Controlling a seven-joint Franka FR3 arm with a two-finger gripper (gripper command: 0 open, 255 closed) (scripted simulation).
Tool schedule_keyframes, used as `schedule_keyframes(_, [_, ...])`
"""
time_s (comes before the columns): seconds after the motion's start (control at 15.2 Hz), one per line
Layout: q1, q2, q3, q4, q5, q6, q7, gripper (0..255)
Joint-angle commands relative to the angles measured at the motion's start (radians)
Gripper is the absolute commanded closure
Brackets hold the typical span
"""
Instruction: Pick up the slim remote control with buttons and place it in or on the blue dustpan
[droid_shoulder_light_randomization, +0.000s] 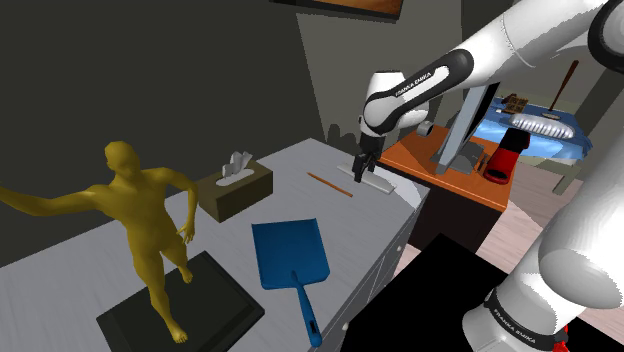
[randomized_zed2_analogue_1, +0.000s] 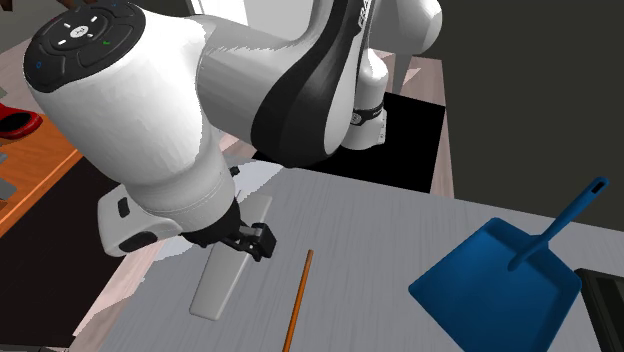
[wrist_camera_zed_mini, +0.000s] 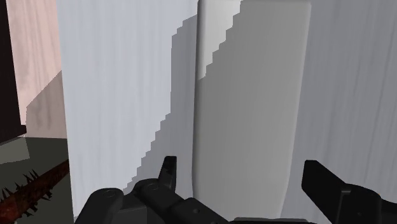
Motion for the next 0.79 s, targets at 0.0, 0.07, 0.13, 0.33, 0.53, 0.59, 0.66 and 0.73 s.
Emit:
schedule_keyframes(0.0, [0.000, 0.000, 0.000, 0.000, 0.000, 0.000, 0.000, 0])
schedule_keyframes(0.07, [0.000, 0.000, 0.000, 0.000, 0.000, 0.000, 0.000, 0])
schedule_keyframes(0.13, [0.000, 0.000, 0.000, 0.000, 0.000, 0.000, 0.000, 255])
schedule_keyframes(0.33, [0.000, 0.000, 0.000, 0.000, 0.000, 0.000, 0.000, 255])
schedule_keyframes(0.53, [0.000, 0.000, 0.000, 0.000, 0.000, 0.000, 0.000, 255])
schedule_keyframes(0.59, [0.000, 0.000, 0.000, 0.000, 0.000, 0.000, 0.000, 255])
schedule_keyframes(0.66, [0.000, 0.000, 0.000, 0.000, 0.000, 0.000, 0.000, 255])
schedule_keyframes(0.73, [0.000, 0.000, 0.000, 0.000, 0.000, 0.000, 0.000, 255])
